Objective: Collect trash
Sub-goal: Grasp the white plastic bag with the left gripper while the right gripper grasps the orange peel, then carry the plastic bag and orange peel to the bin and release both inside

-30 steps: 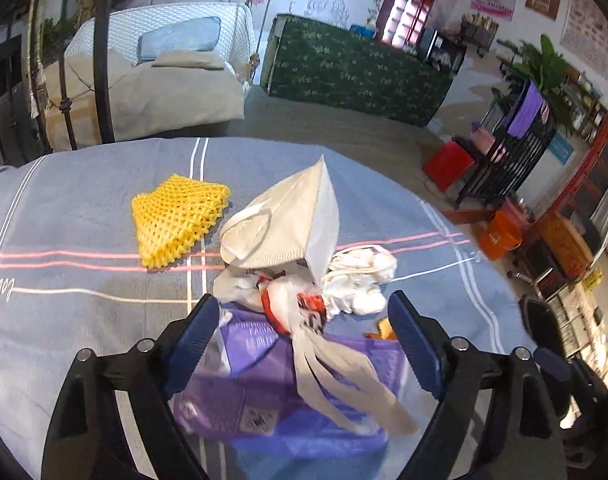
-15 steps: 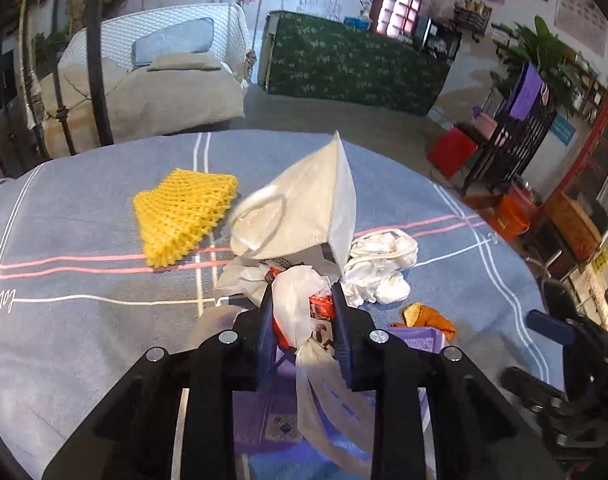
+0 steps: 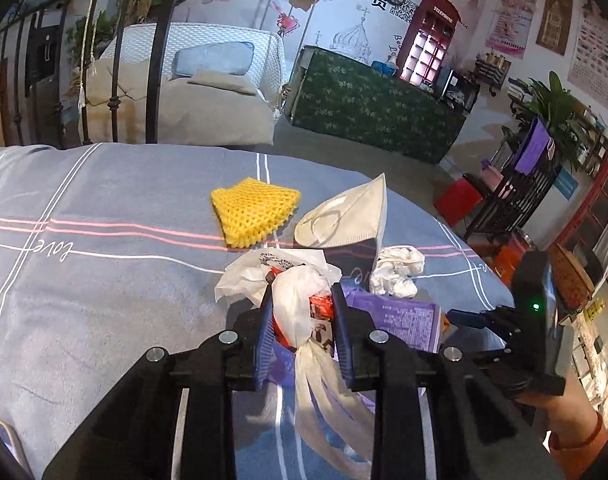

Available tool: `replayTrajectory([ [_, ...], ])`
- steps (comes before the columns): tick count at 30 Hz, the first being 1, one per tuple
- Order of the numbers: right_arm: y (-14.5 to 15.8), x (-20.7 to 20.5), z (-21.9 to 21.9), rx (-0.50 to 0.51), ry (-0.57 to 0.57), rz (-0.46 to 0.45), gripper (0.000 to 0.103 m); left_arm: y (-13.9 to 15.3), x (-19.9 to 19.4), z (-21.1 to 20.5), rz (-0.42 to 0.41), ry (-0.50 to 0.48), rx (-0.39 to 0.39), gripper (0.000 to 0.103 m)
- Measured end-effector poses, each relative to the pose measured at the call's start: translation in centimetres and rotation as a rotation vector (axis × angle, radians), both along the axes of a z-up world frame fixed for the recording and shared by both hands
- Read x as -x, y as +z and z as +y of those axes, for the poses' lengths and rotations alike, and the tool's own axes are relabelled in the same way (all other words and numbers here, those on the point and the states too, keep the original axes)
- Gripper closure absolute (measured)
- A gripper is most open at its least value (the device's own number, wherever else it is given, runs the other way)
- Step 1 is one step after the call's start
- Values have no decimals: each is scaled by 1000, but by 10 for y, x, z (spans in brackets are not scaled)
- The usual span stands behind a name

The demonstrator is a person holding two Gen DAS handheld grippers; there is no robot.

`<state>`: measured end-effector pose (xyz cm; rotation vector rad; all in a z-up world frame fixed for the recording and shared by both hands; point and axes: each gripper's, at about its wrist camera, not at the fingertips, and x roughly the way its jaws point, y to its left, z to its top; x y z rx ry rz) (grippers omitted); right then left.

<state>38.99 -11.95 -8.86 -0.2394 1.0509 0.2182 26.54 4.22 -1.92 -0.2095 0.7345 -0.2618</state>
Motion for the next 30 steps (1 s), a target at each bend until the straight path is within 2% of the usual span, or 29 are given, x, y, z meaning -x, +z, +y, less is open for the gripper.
replayTrajectory([
  [2,0,0,5,21,15,-7,50,-1,4,1,0,3,8,76],
  [5,3,0,6,19,15,-13,71,-2,9,-1,6,1,15,76],
  [15,20,40,-13,-47,-34,-72,72,-3,28,-10,3,-29,38,76],
  [23,37,100,-32,-130,-97,-151,72,-1,50,-40,-13,-92,45,76],
  [30,51,130,-67,-157,-161,-205,72,-3,64,-73,-16,-166,30,76],
])
